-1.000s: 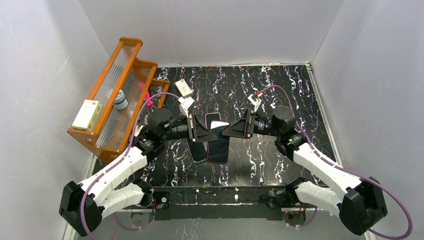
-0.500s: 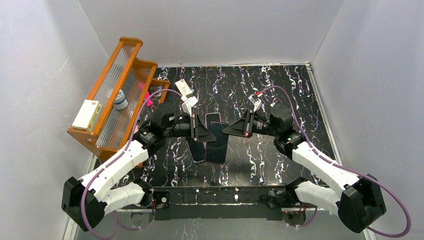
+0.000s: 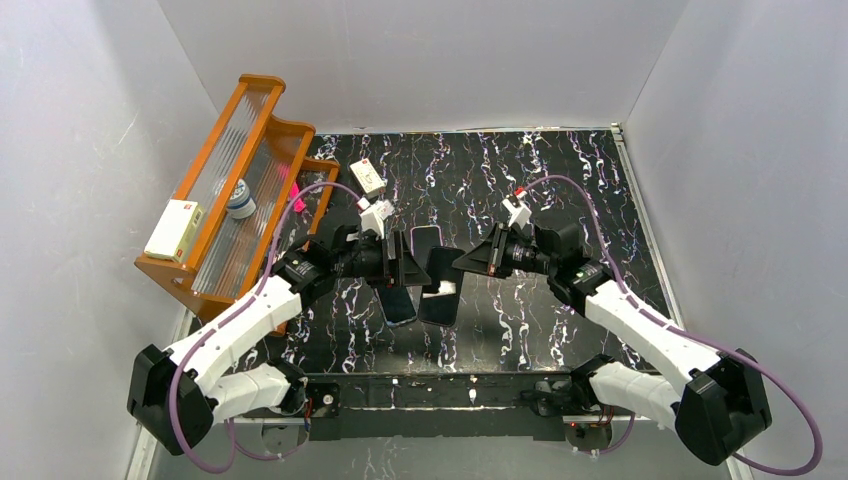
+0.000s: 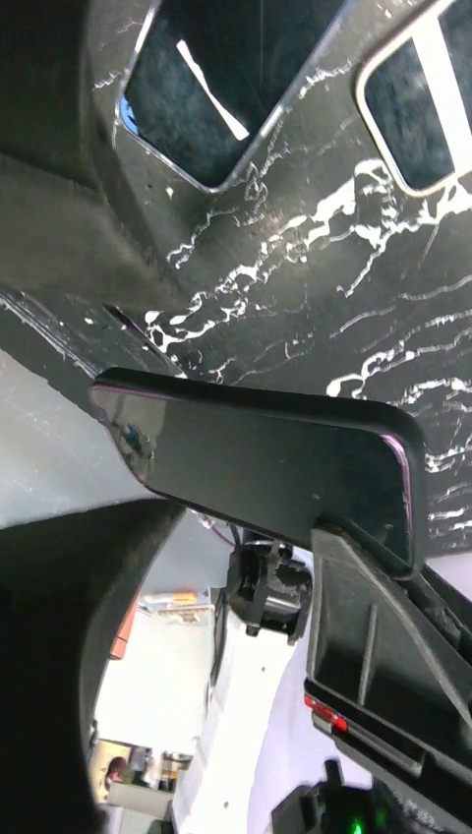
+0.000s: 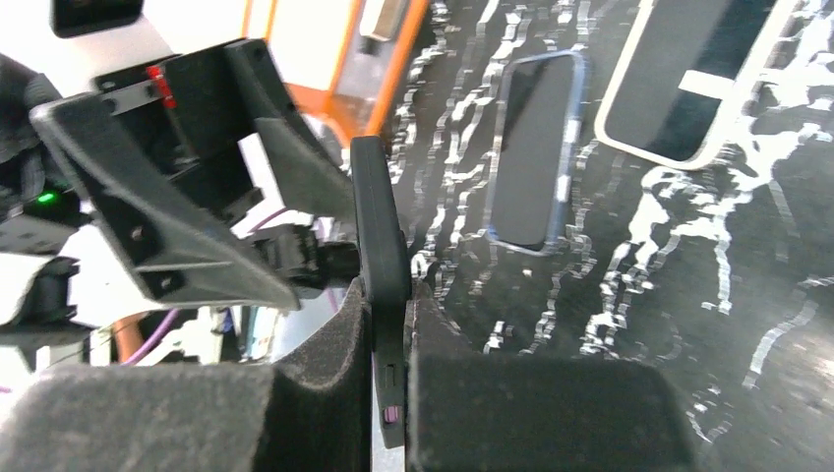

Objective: Put the phone into the phone case

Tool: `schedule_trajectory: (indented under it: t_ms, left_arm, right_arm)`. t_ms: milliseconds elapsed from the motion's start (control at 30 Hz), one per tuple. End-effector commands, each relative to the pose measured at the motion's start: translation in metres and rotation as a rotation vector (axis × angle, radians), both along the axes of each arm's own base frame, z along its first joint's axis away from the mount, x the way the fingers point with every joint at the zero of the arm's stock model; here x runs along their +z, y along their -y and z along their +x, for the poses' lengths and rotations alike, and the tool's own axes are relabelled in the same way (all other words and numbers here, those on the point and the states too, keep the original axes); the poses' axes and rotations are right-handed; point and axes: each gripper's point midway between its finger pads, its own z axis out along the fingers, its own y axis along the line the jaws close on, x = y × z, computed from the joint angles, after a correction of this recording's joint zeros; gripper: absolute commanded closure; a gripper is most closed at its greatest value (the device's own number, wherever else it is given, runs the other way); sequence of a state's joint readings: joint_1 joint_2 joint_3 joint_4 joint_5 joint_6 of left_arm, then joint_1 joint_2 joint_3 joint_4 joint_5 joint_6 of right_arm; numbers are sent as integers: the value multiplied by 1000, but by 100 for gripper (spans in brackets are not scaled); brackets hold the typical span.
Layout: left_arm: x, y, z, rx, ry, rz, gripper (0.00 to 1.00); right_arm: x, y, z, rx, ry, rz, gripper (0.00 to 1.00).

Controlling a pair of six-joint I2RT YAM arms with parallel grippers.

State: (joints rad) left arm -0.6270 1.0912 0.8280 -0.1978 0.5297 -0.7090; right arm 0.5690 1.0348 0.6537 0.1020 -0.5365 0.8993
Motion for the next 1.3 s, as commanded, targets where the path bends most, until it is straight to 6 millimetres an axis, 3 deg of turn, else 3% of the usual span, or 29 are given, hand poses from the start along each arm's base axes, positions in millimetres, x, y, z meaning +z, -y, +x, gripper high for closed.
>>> schedule_trajectory:
  t_ms: [0, 100, 133, 300, 400, 667, 900, 1067, 1267]
  left_arm:
    - [-4, -17, 5, 47, 56, 97, 22]
    - [-6, -26, 9, 53, 96, 158, 4]
    - [-5, -29, 10, 57, 112, 174, 2]
    - [0, -45, 17, 91, 190, 253, 2]
    - [4, -52, 18, 102, 217, 274, 2]
    - [21, -60, 13, 121, 268, 263, 2]
    - [28, -67, 9, 138, 288, 263, 2]
    - [29, -72, 8, 156, 296, 276, 2]
    - [34, -77, 12, 192, 314, 279, 2]
  right_arm:
    - [3, 13, 21, -83, 51, -127, 99]
    - [-27, 24, 26, -72, 7, -243, 99]
    - [-38, 27, 27, -68, -19, -280, 99]
    - [-91, 44, 31, -12, -162, -410, 99]
    - [-106, 50, 38, -2, -210, -431, 99]
    - [-125, 67, 67, -25, -271, -449, 97]
    - [-150, 85, 77, -74, -325, -527, 72]
    - [-154, 95, 82, -121, -348, -577, 55]
    - [-142, 101, 89, -172, -341, -609, 58]
